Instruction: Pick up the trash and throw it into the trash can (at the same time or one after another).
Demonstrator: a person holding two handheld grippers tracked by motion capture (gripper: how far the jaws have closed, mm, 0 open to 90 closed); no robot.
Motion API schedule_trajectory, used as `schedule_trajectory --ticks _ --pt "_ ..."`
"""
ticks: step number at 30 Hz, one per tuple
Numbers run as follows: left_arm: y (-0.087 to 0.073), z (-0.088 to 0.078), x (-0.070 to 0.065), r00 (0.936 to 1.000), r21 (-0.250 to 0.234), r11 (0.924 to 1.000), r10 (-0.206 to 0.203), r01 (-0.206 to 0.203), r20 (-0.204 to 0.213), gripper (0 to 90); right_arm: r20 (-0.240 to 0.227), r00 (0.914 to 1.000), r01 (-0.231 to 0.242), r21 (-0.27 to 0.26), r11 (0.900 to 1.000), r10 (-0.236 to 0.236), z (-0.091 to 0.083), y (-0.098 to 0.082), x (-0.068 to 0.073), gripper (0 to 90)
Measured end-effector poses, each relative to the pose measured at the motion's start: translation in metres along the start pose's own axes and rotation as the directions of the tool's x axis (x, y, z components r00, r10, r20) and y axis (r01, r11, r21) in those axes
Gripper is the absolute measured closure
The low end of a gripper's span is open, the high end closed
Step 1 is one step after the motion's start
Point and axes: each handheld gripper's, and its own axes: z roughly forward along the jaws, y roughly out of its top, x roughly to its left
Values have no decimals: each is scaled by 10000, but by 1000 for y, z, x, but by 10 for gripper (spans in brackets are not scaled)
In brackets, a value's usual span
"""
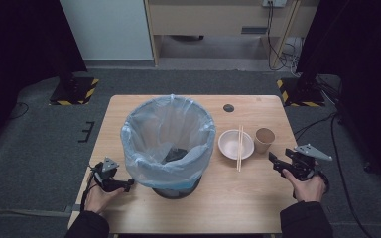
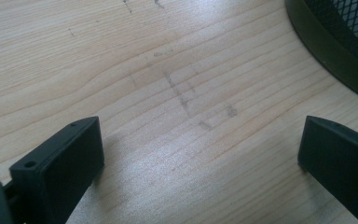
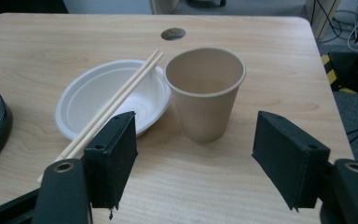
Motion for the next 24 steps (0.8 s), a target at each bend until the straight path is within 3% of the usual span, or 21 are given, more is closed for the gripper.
schedule_trajectory --ticks 13,24 --pt "0 0 -2 9999 -1 9999 -119 119 -113 0 255 9995 217 -261 9994 -211 3 29 1 355" --pt "1 1 -3 9997 -4 9998 -186 186 -178 0 572 9982 164 -140 9998 -155 27 42 -8 431"
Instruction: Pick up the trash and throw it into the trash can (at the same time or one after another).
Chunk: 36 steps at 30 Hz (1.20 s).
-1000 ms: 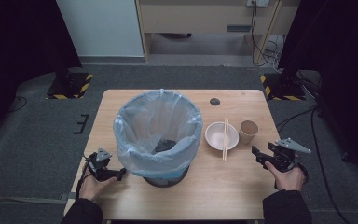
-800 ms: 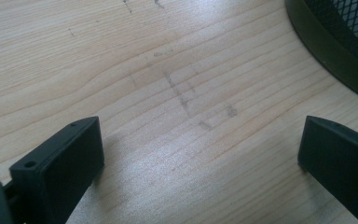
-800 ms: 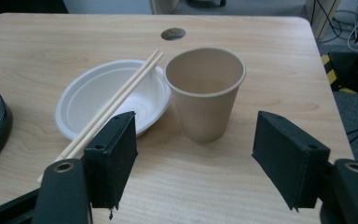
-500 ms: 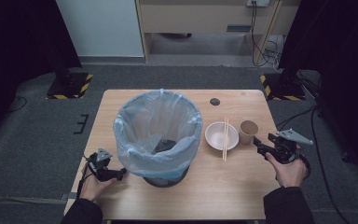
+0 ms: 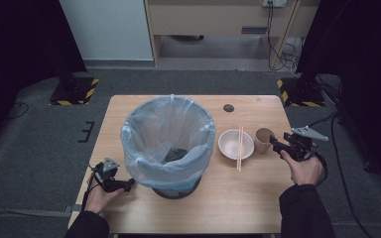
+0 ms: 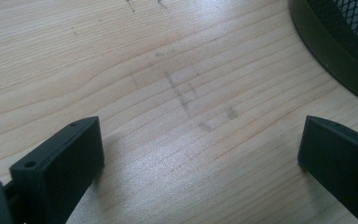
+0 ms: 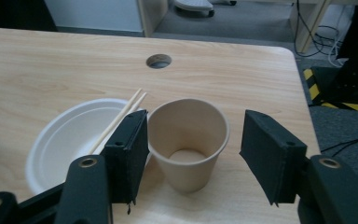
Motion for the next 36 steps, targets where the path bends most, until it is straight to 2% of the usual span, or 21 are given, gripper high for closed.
schedule_trajectory --ticks 6,15,18,23,31,34,36 --pt "0 0 0 10000 0 10000 -43 43 -37 0 226 9987 -451 87 9989 449 16 3 -10 494" --pt "0 0 0 10000 1 10000 -46 46 -37 0 481 9968 -674 673 9955 643 46 -1 -21 546" --pt "0 0 0 10000 -3 10000 -44 44 -36 0 501 9970 -635 1038 9926 585 57 -8 -21 559" --pt "0 0 0 10000 -7 10000 -48 48 -36 0 582 9963 -702 1342 9885 629 67 -12 -20 589" --pt "0 0 0 10000 -6 10000 -44 44 -26 0 574 9955 -843 1657 9826 757 72 -16 -17 711" --pt "0 0 0 10000 -6 10000 -43 43 -28 0 592 9944 -961 1718 9804 871 69 -20 -18 805" --pt "0 0 0 10000 -5 10000 -41 41 -29 0 602 9943 -974 1713 9804 882 69 -21 -18 808"
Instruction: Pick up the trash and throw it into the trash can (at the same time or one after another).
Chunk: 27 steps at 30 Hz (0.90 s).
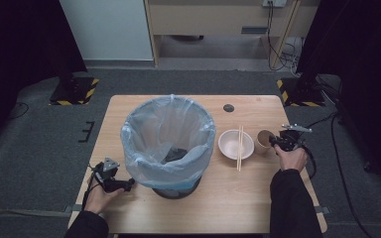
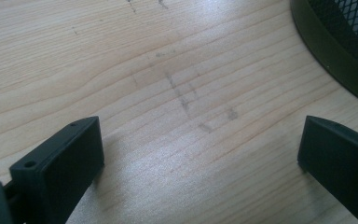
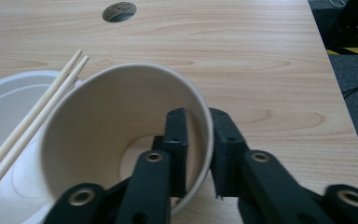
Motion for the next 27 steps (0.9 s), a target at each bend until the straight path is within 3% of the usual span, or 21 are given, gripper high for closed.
schedule_trajectory --ticks 9,19,27 --pt "0 0 0 10000 -2 10000 -2 2 -2 0 -161 9999 24 -370 9993 -30 -16 0 -2 828" --pt "0 0 0 10000 5 10000 4 -4 -2 0 -398 9986 -396 -1201 9920 350 -38 -5 -10 829" --pt "0 0 0 10000 21 10000 69 -69 18 0 -863 9943 -800 -2079 9749 632 -54 4 -8 830"
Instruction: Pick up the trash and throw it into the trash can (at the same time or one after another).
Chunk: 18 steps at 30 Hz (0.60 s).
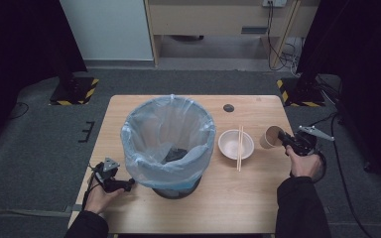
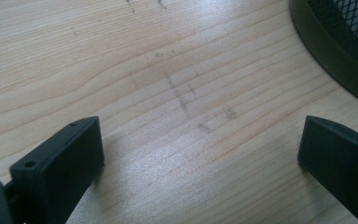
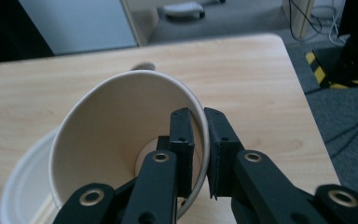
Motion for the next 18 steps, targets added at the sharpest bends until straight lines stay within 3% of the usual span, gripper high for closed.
schedule_trajectory --ticks 11,18 --pt "0 0 0 10000 5 10000 4 -4 7 0 -605 9982 -95 -1192 9928 23 -22 24 12 830" --pt "0 0 0 10000 4 10000 -1 1 20 0 -1172 9931 -266 -2103 9773 18 -42 42 24 830"
